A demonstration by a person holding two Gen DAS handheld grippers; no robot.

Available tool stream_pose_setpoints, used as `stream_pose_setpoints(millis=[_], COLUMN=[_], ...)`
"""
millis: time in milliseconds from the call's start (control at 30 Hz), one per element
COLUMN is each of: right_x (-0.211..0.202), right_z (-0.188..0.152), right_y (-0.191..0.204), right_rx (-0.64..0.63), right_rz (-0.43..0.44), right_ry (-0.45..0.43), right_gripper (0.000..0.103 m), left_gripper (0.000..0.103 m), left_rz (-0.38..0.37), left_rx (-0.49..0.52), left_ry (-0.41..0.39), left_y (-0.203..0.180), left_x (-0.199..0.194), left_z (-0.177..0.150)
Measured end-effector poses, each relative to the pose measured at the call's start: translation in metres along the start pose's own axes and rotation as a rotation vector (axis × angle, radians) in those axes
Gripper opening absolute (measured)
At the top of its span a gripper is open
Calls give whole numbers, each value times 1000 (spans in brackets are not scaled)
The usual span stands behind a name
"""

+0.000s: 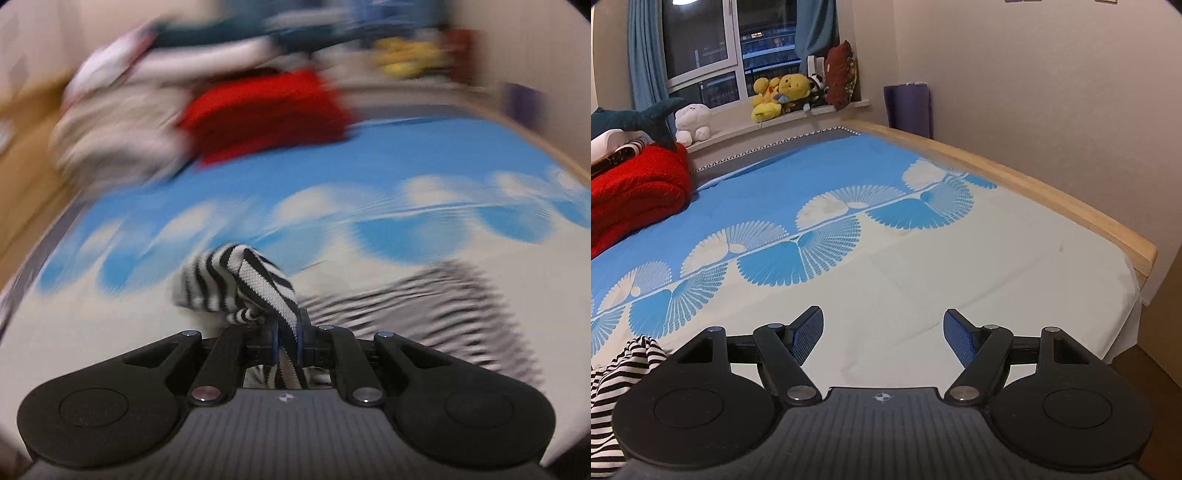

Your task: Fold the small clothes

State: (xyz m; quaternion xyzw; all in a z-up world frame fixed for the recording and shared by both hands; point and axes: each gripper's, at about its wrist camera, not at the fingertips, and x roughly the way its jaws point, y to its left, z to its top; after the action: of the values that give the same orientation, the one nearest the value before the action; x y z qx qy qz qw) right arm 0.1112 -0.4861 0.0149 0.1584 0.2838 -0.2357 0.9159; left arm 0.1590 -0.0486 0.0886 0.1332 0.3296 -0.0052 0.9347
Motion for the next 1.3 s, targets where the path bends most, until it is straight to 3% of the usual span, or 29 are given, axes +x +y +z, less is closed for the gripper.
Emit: stream_pose_setpoints(millis=[100,167,200,267,333,467,533,633,700,733,767,867,933,1000,1067,1133,1300], right_x=[0,0,1,2,3,5,4,5,8,10,13,19,26,34,40,49,61], right_z=[1,1,2,1,1,-1,-2,-1,-1,-1,-1,-6,-15,-21,-28,-34,-51], right_y=[-9,-15,-19,-24,-28,-32,-28,-19,-9,-5,2,26,45,60,73,86,112], right_rx=[4,1,-1,3,9,23,13,6,16,21,25,-5,-35,-45,-50,-61,-99], right_rz=[1,-7,-12,-16,-16,26,65,158,247,295,341,438,474,491,498,501,492], right_ry=[-6,-11,-10,-6,2,23,23,35,62,81,104,186,274,343,396,452,535], right_gripper=[73,73,73,73,73,73,73,72,56,43,39,39,39,47,59,63,64], left_gripper=[8,9,12,23,23,27,27,27,27,27,27,27,26,27,28,28,33], left_rz=[-160,-283,-355,-491,-526,-633,-627,-529,-481,-463,-447,-447,-413,-414,-438,-452,-457], left_rx=[171,257,291,340,351,207,167,172,168,160,143,36,-27,-66,-84,-91,-73], left_ry=[-94,-97,-62,85,157,92,60,42,44,49,53,72,195,163,161,190,223], left_y=[-97,-151,-175,-210,-218,-157,-120,-74,-44,-34,-23,9,19,25,27,26,9], left_x=[-17,-16,-12,7,17,8,1,-4,1,6,12,35,63,62,65,67,72], left_z=[-6,-22,-33,-52,-62,-46,-39,-35,-36,-35,-38,-57,-58,-55,-50,-49,-48])
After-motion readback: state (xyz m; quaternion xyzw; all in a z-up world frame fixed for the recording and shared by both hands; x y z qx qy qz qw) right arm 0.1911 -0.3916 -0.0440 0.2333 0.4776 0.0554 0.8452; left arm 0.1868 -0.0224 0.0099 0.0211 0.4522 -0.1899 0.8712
